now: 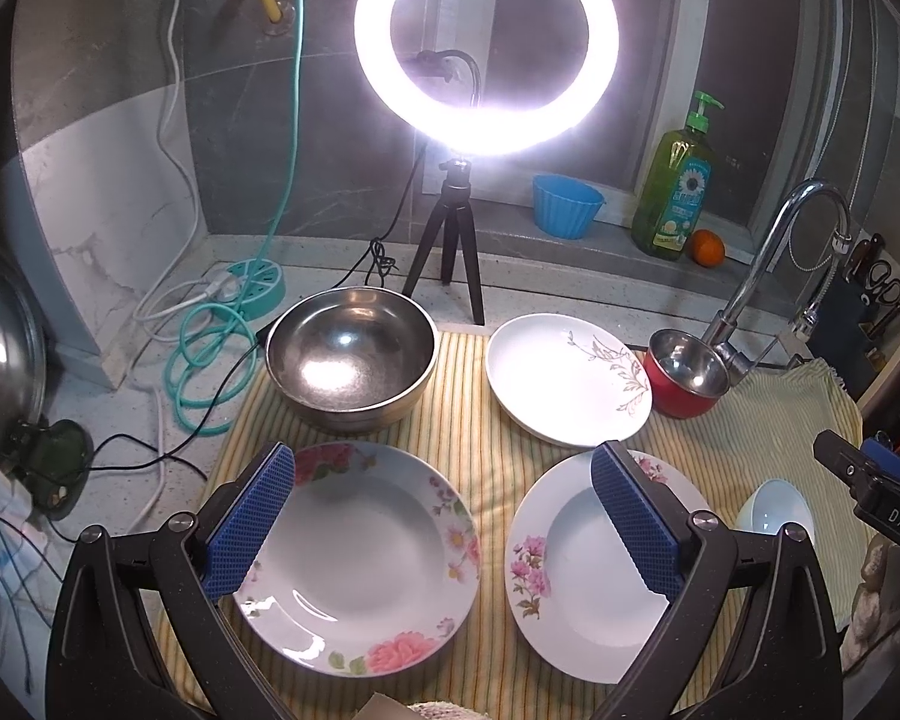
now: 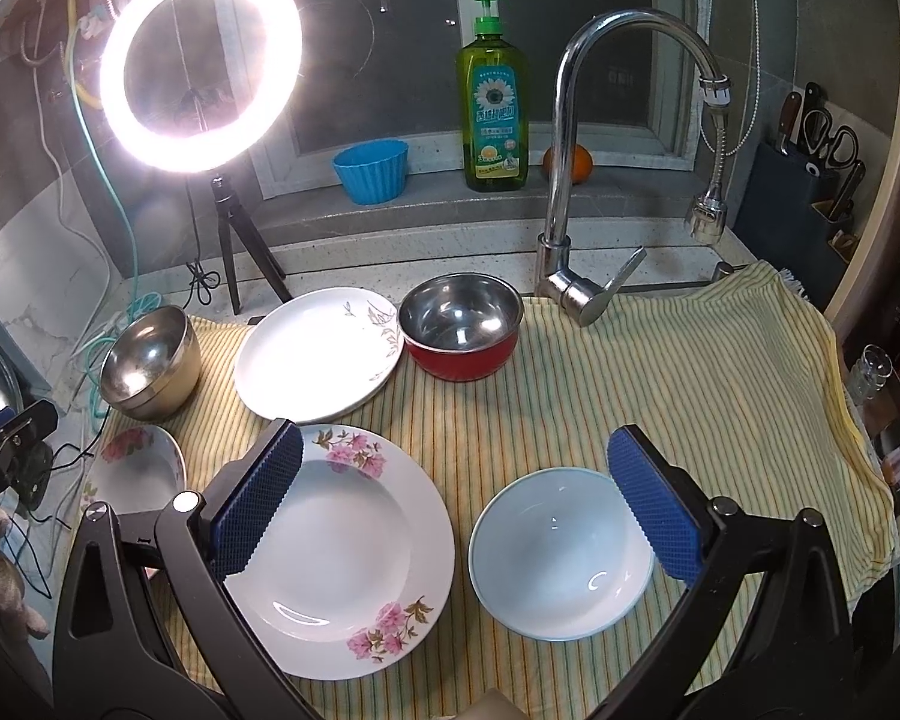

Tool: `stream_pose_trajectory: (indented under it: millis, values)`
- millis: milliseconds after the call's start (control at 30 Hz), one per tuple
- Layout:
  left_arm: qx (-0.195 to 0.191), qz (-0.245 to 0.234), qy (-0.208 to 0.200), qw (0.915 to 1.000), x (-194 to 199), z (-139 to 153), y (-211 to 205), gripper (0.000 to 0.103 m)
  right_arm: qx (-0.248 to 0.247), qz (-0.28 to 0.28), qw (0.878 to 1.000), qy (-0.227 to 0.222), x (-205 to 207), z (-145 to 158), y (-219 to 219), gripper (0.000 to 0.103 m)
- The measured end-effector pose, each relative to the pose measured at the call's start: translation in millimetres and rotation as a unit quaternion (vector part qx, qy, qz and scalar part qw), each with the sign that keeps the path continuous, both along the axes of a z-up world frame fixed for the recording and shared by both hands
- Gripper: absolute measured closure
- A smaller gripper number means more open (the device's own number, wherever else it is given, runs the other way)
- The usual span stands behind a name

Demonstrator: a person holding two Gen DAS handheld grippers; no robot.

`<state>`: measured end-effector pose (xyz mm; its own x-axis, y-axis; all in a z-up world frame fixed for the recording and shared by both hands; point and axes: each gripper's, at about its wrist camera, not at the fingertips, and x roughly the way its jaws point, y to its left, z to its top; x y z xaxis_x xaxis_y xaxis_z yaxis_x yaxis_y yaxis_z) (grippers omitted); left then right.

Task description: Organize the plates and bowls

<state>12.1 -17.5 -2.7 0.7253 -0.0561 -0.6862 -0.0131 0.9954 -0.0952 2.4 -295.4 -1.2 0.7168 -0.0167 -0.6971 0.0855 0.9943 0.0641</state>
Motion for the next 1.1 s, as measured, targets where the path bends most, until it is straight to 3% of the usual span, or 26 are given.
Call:
stream_pose_trajectory:
  millis: [500,700,867,1033,1100]
  values:
    - [-0.004,-0.020,0.016,0.9997,7,-9,-3,0.004,0.010,-0.008,1.000,0.012,2,-9,-4,0.000]
    - [-0.026,-0.048,0.039,0.9977,11,-21,0,0.004,0.024,-0.006,1.000,0.007,-4,-11,-9,0.000]
    - [0.008,-0.072,0.036,0.9967,10,-28,-9,0.005,0.026,0.000,1.000,0.009,-12,-16,-10,0.001]
    - [0.012,-0.110,0.060,0.9920,17,-39,-15,0.017,0.038,0.002,0.999,0.029,-21,-27,-11,0.020]
    - [0.002,-0.121,0.071,0.9901,20,-45,-16,0.028,0.053,0.004,0.998,0.042,-25,-33,-14,0.028]
